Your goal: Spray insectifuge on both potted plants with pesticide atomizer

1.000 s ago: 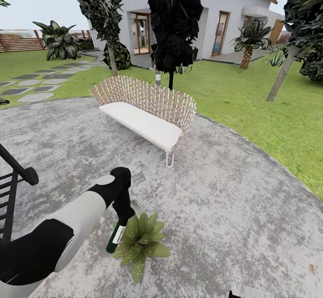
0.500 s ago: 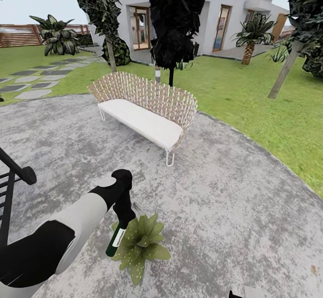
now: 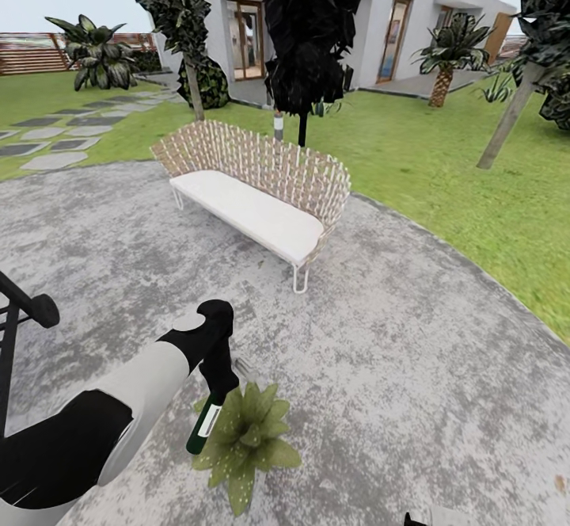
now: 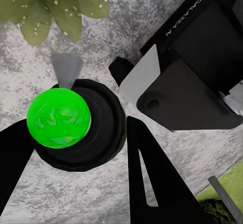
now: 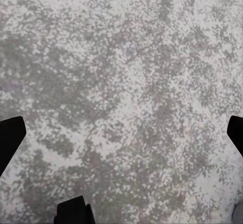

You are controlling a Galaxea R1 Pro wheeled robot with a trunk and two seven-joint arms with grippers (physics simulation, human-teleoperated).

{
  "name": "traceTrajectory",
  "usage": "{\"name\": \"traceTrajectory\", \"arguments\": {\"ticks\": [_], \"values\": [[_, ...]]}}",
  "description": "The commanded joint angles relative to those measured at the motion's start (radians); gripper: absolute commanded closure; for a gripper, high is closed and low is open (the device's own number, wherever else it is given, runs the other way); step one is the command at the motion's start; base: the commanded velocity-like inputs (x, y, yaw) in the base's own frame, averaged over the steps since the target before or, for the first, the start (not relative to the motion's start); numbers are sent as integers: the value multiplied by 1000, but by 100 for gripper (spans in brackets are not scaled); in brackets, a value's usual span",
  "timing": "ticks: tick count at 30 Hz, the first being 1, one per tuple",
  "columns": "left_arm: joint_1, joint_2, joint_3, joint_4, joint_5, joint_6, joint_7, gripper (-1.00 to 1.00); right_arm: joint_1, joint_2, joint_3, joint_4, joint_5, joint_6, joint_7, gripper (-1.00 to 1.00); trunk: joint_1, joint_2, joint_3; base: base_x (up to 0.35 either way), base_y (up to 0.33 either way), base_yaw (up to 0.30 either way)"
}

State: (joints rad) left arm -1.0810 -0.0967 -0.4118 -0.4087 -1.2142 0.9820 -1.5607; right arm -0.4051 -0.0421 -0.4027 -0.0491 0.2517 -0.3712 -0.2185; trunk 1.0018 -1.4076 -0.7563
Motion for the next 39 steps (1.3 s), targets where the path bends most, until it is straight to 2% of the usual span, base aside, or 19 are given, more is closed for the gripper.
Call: {"name": "traceTrajectory", "arguments": {"ticks": [1,10,19,39], "values": [[0,0,-2,-1,-8,10,-10,100,-1,0,-7,1,11,-3,-4,-100,0,0,-2,73,0,0],[0,0,-4,-1,-8,9,-10,100,-1,1,-7,1,11,-3,-4,-100,0,0,-17,20,0,0],[0,0,-3,-1,-7,10,-10,100,-1,1,-7,1,11,-3,-4,-100,0,0,-31,203,0,0],[21,2,-5,-1,-9,9,-10,100,-1,1,-5,2,11,-2,1,-100,0,0,-63,6,0,0]]}}
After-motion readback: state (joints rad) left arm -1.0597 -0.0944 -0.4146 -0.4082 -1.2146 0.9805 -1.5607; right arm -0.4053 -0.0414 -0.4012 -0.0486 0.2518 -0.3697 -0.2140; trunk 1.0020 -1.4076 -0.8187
